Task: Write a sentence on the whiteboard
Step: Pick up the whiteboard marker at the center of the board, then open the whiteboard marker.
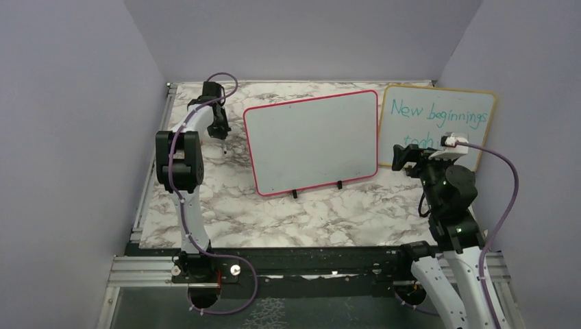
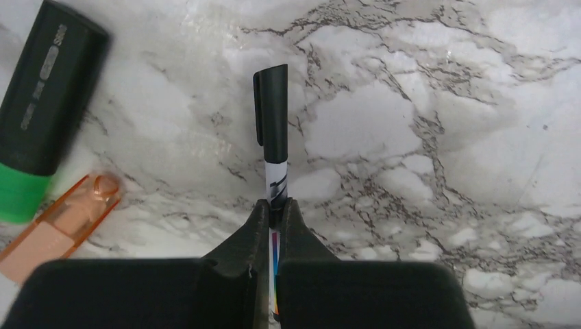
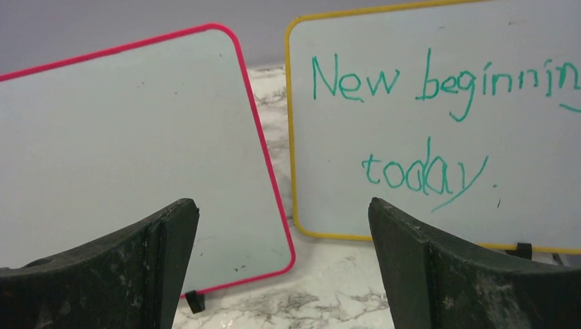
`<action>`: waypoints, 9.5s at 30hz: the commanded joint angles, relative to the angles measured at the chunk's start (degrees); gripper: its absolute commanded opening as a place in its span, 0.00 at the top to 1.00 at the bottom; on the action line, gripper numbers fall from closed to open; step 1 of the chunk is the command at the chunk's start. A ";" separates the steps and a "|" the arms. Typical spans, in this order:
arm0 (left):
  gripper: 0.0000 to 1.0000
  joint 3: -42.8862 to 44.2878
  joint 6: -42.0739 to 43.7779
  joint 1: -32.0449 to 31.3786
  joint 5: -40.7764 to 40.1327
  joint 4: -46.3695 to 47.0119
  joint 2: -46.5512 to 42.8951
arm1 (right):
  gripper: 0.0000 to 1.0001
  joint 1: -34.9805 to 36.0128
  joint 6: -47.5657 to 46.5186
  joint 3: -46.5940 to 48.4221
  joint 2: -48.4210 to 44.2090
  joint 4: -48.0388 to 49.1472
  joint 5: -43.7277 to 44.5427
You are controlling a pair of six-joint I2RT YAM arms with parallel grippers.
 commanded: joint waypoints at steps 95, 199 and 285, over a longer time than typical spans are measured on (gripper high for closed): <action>1.00 -51.01 -66.70 -48.62 -17.48 52.77 -60.49 | 0.81 36.10 29.81 1.23 38.10 48.10 -3.71; 1.00 -47.13 52.47 -42.20 36.64 17.53 -68.89 | 0.59 35.78 4.64 26.68 39.87 -10.36 -39.00; 1.00 -42.33 52.44 -41.08 35.71 12.16 -66.61 | 0.80 35.76 1.29 33.25 41.89 -21.45 -41.09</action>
